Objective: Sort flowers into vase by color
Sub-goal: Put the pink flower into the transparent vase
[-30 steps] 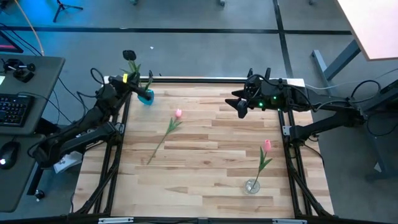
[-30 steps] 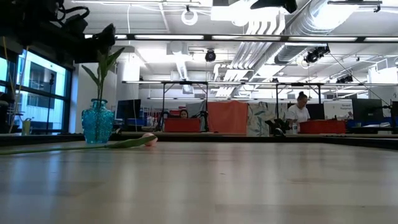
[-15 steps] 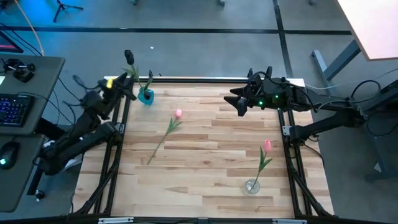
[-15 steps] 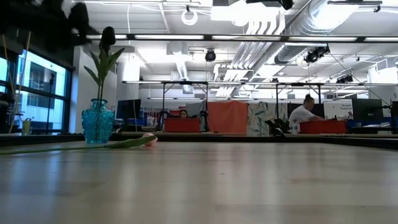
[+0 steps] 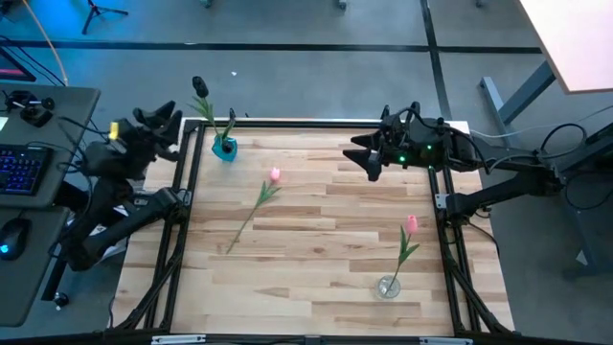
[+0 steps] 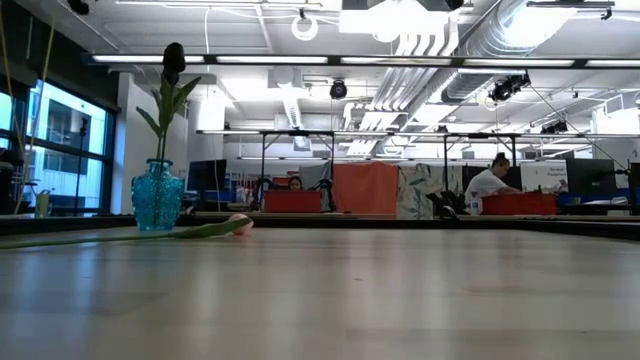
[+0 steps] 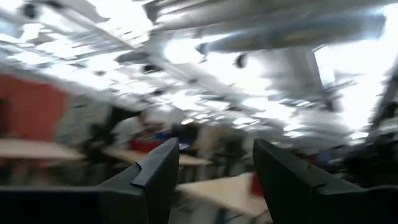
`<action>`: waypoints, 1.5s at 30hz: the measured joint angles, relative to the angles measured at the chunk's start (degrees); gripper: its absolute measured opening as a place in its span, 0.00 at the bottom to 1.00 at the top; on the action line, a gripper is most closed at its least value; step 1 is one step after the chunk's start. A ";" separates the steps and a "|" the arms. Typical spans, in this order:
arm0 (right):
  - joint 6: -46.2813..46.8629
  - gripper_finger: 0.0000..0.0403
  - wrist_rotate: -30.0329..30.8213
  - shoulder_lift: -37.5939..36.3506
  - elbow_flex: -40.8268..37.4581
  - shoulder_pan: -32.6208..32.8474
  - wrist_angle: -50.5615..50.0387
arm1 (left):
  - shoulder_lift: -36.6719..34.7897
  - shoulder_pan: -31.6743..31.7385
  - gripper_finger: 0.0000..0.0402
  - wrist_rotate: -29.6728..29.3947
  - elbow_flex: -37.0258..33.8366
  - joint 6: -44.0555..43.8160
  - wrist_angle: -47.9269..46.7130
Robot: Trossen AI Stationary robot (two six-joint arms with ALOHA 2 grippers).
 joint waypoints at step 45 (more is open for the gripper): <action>-14.72 0.70 -0.99 -11.63 0.00 -6.88 -6.63 | 54.74 -69.26 0.48 -30.11 20.44 -35.07 -46.34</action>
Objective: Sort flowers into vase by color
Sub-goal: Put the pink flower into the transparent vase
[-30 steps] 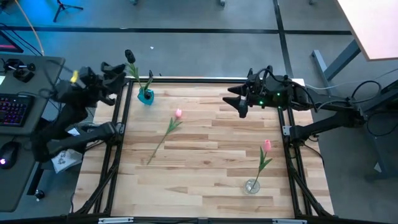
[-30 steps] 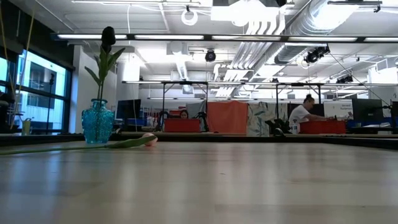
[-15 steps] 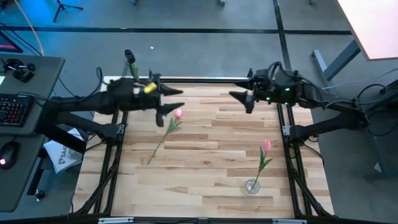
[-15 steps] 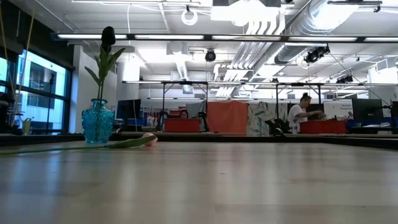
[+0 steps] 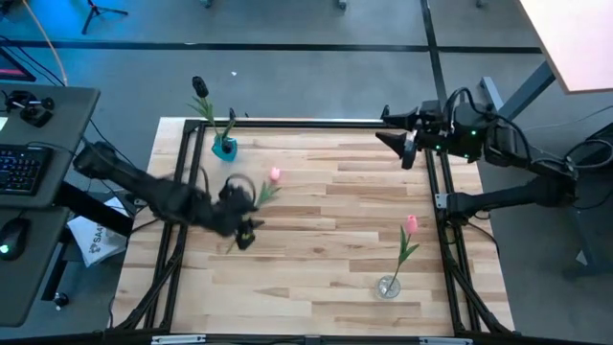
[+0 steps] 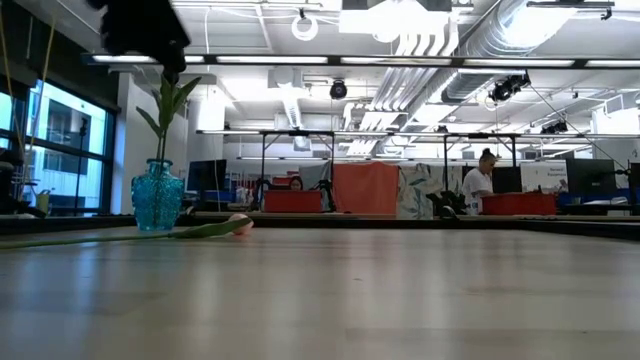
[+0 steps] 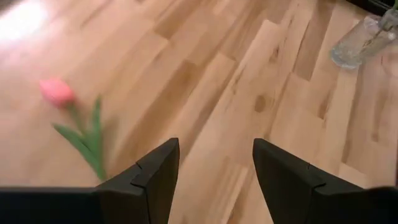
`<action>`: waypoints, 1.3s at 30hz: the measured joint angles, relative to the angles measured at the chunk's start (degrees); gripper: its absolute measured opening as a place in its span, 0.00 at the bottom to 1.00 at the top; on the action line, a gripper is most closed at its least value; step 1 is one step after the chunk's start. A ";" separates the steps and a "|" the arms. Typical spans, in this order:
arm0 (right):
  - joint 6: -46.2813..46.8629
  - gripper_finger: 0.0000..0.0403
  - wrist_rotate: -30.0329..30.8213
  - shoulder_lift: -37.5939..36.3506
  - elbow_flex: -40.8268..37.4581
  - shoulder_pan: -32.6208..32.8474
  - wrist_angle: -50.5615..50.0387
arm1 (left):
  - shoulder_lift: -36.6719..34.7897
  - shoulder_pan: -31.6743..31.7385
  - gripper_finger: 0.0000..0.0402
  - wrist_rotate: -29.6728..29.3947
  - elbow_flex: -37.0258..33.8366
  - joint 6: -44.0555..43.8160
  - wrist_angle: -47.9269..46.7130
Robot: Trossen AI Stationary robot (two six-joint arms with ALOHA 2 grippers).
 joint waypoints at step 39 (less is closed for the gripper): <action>5.79 0.70 3.45 2.30 0.00 -0.03 -1.93 | 15.35 17.01 0.43 3.11 -29.00 -4.07 31.11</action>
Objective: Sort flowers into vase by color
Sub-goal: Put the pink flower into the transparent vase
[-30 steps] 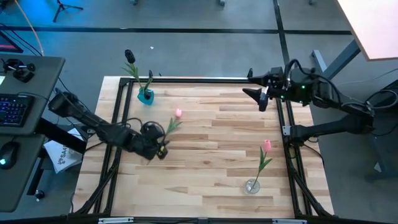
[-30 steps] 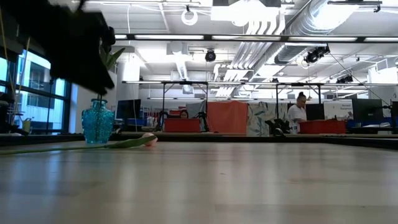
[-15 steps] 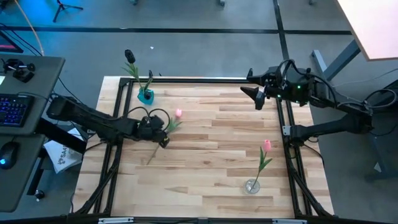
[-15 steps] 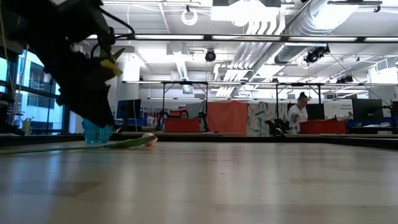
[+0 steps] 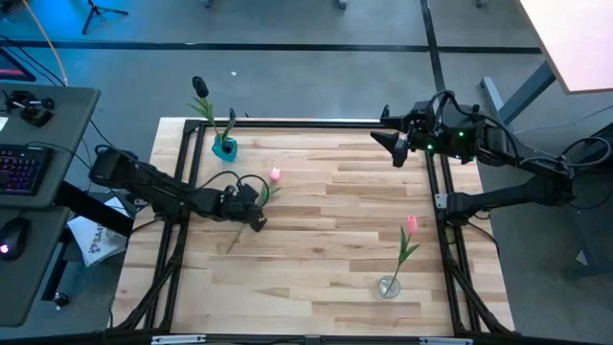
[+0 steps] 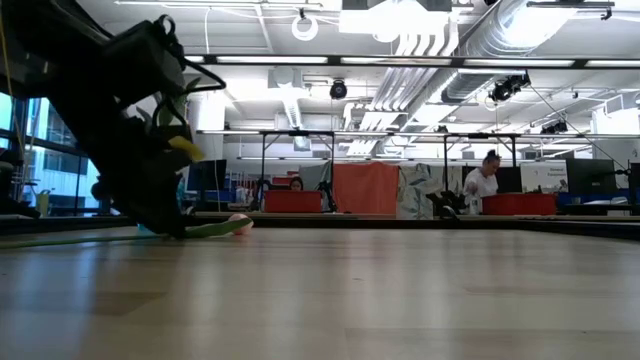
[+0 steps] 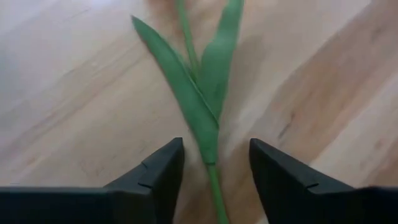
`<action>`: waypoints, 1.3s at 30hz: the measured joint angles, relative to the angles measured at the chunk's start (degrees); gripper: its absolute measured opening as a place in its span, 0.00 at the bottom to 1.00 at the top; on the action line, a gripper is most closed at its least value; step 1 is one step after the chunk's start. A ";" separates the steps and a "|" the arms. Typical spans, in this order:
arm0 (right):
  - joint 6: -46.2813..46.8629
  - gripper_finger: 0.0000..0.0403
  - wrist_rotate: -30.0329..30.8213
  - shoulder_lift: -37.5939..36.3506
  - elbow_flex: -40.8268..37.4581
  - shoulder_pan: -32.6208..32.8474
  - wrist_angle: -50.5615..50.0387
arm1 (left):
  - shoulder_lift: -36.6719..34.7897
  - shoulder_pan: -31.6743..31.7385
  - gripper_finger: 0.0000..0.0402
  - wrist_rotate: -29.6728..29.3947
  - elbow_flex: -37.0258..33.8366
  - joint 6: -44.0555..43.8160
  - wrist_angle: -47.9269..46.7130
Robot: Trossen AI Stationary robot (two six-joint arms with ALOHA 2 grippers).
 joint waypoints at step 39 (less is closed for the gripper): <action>4.09 0.70 -12.33 14.02 0.02 3.02 28.47 | -6.66 5.91 0.00 2.99 32.89 36.86 39.51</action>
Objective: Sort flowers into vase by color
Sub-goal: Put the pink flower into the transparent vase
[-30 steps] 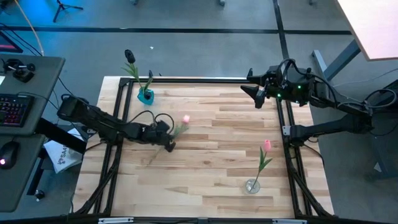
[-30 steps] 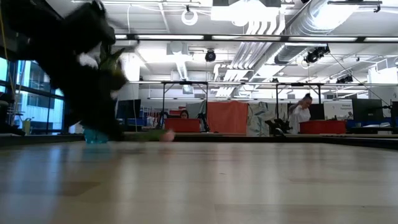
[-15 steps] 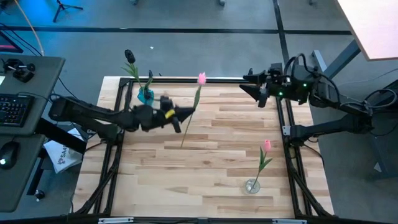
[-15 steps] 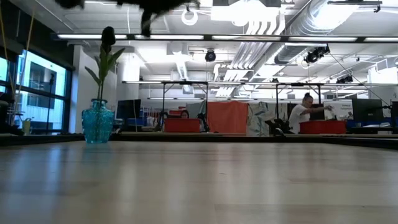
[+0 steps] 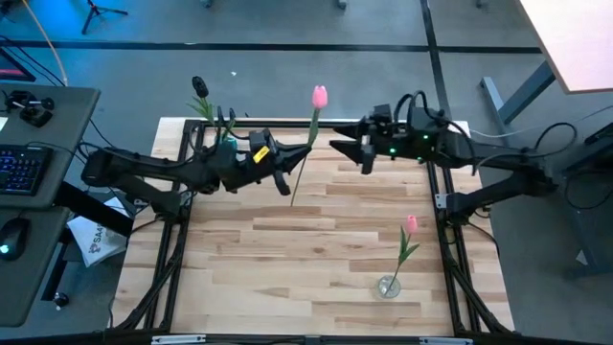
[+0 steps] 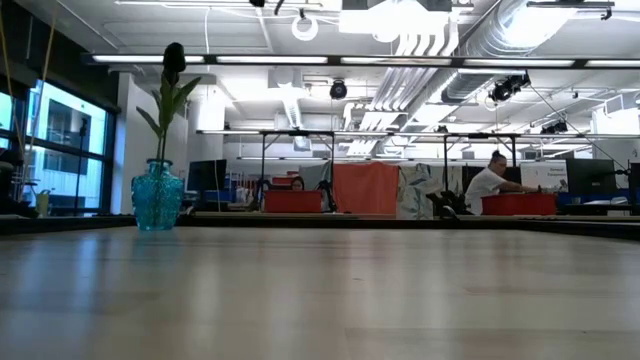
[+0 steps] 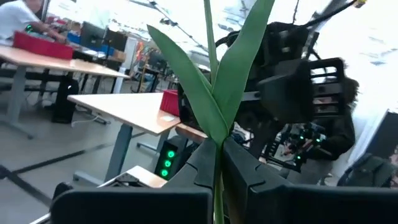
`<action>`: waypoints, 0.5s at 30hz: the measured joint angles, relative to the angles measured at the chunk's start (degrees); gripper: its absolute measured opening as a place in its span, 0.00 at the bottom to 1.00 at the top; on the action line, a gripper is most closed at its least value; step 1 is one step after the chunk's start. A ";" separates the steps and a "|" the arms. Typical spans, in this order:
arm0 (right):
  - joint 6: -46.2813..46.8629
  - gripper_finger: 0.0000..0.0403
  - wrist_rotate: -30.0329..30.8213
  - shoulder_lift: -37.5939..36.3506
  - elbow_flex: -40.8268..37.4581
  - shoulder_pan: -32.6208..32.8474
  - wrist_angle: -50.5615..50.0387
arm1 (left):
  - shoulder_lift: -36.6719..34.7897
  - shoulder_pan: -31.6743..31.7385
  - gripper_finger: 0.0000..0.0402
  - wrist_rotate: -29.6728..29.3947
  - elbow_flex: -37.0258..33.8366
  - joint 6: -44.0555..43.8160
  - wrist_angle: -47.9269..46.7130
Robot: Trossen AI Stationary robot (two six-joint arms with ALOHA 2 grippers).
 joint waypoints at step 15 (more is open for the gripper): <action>1.38 0.68 -0.87 8.13 0.00 -0.02 13.36 | 0.66 0.38 0.00 -1.02 0.03 -0.59 0.09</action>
